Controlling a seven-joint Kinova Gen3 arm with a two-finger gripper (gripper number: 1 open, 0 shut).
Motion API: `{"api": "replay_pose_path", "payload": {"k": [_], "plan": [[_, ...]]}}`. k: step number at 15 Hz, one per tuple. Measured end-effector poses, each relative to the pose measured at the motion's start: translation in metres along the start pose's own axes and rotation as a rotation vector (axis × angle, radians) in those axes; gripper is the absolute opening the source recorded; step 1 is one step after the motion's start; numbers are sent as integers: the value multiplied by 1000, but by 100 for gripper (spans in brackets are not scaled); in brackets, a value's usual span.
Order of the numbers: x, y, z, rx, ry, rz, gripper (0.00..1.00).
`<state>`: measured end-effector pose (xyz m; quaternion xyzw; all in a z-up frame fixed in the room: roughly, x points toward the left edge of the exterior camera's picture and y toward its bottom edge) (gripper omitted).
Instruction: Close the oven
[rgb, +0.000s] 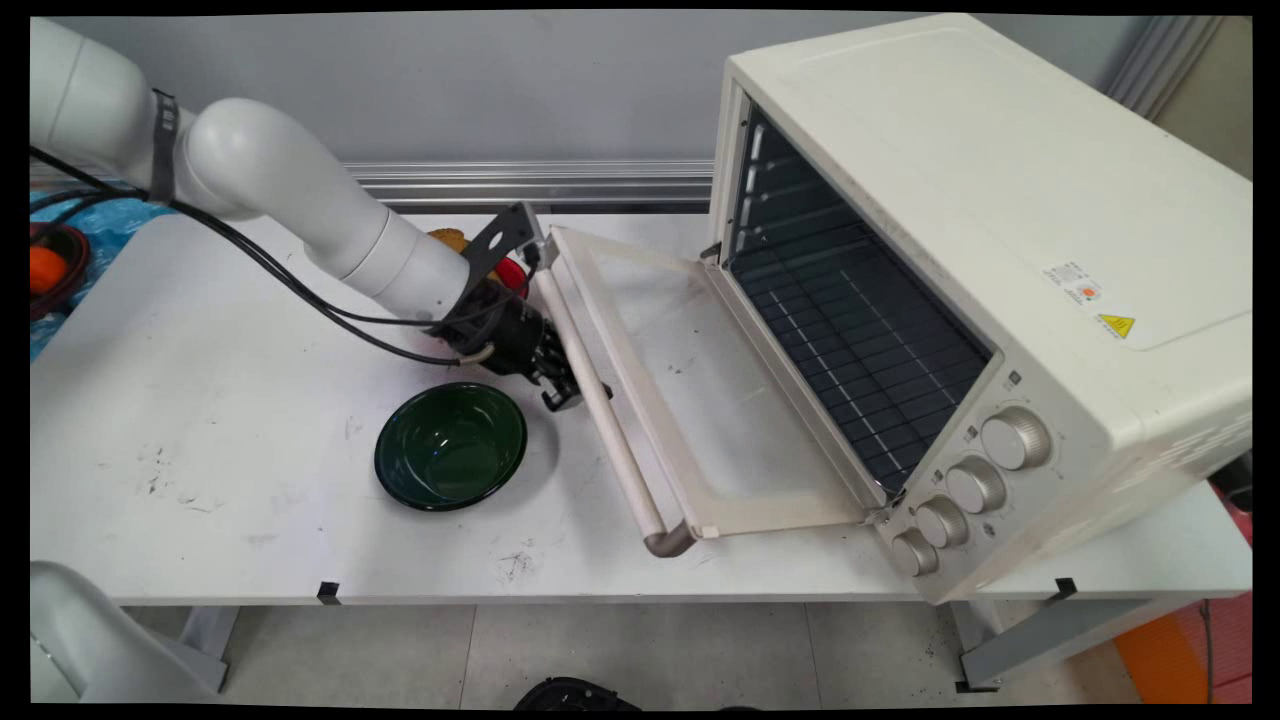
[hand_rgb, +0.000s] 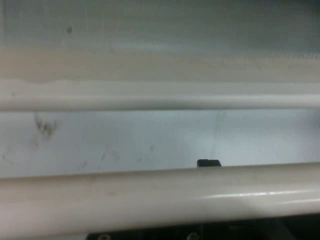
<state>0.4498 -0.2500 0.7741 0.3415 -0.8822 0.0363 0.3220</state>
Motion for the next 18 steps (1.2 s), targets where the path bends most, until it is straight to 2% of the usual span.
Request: {"api": "replay_pose_path", "payload": {"k": [6,13,18], "plan": [[18,2,-12,6,54,14,0],[59,12,-36,7,148,39,0],[99,17,-52,15,228,57,0]]}}
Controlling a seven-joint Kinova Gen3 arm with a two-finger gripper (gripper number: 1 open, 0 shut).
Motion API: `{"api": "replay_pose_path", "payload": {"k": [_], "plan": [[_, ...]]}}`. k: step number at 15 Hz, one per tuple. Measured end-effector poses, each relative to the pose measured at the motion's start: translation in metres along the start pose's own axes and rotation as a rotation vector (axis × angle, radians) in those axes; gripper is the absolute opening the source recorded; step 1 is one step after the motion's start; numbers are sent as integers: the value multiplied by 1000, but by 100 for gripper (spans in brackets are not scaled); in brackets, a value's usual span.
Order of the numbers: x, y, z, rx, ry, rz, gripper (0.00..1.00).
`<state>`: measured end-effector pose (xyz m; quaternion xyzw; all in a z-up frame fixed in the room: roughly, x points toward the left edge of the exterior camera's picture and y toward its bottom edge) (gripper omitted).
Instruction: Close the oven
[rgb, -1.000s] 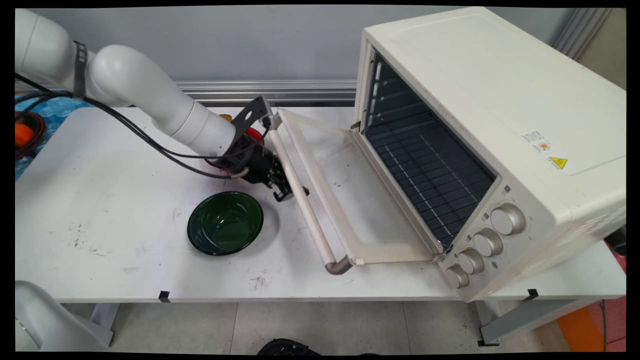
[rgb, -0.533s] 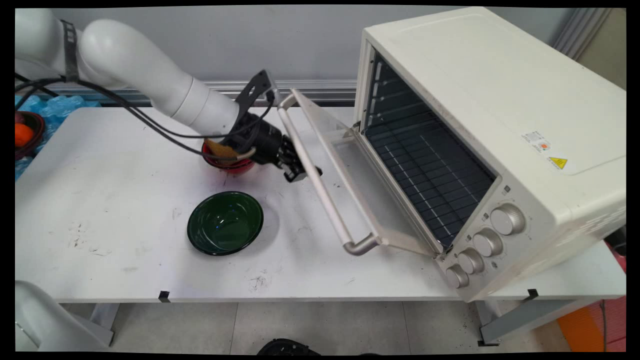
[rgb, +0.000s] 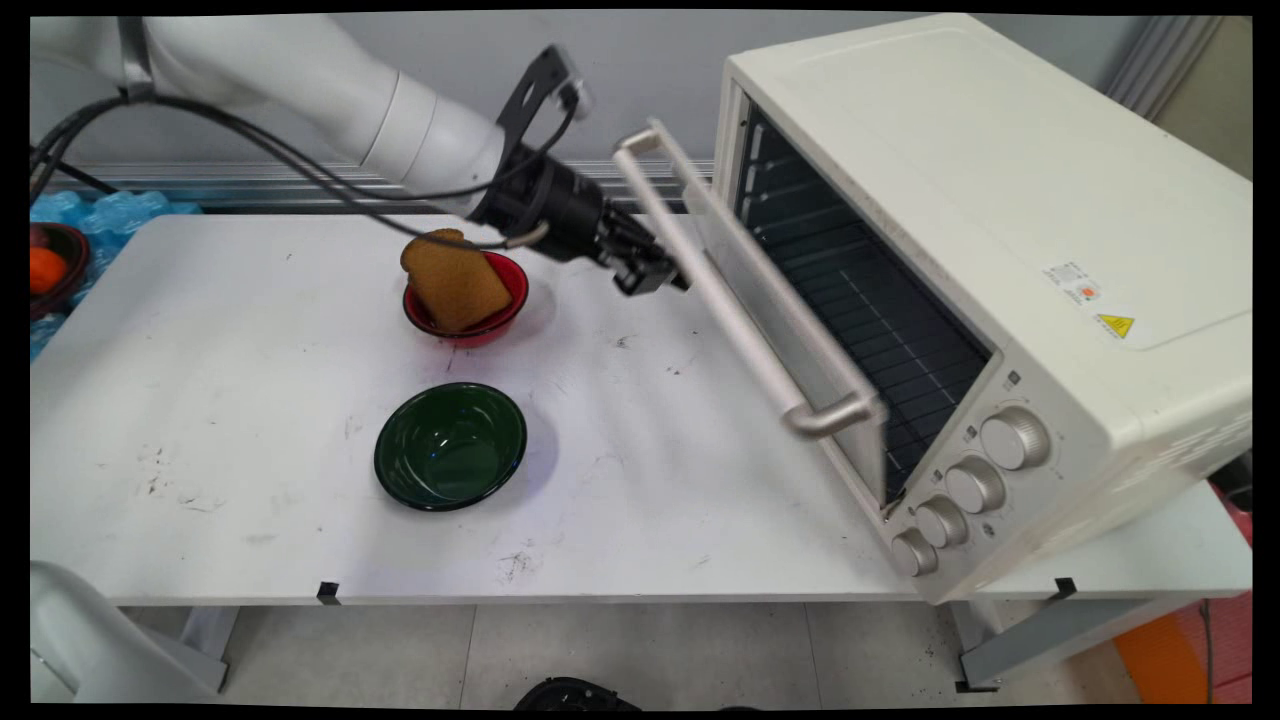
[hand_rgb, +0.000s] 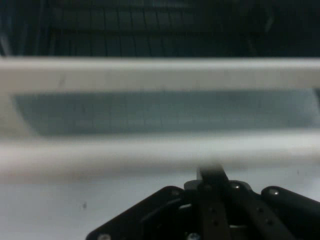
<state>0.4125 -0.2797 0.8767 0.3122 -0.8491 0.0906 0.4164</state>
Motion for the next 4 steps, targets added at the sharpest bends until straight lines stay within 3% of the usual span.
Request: {"api": "replay_pose_path", "payload": {"k": [4], "plan": [[27,0,-3,11,45,8,0]]}}
